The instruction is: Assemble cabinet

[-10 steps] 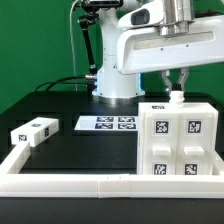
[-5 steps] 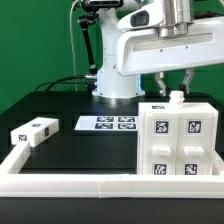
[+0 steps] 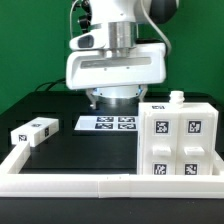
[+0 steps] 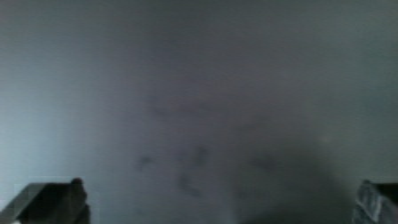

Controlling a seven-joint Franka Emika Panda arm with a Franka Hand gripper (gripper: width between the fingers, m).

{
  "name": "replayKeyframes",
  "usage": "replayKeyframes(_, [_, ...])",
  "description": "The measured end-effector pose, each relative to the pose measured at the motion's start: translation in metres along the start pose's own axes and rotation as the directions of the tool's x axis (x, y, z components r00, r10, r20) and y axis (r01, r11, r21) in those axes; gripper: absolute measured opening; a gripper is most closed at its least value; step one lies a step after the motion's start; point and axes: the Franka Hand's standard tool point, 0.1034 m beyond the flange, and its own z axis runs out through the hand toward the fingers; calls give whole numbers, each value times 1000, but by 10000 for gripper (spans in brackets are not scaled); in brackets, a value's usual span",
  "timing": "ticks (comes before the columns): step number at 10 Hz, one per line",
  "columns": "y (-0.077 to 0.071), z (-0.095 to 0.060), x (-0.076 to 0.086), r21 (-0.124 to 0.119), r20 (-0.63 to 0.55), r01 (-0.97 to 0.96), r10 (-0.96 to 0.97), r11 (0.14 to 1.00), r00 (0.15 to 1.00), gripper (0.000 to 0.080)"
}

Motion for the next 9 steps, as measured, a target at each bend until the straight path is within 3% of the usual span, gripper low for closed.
replayKeyframes(2, [48, -6, -4, -21, -7, 55, -55, 998, 998, 797])
replayKeyframes(6, [49, -6, -1, -22, -11, 60, -60, 998, 998, 797])
replayKeyframes(7, [52, -5, -5, -23, -6, 57, -57, 998, 998, 797])
replayKeyframes(9, [75, -1, -31, -38, 15, 23, -22, 999, 1000, 797])
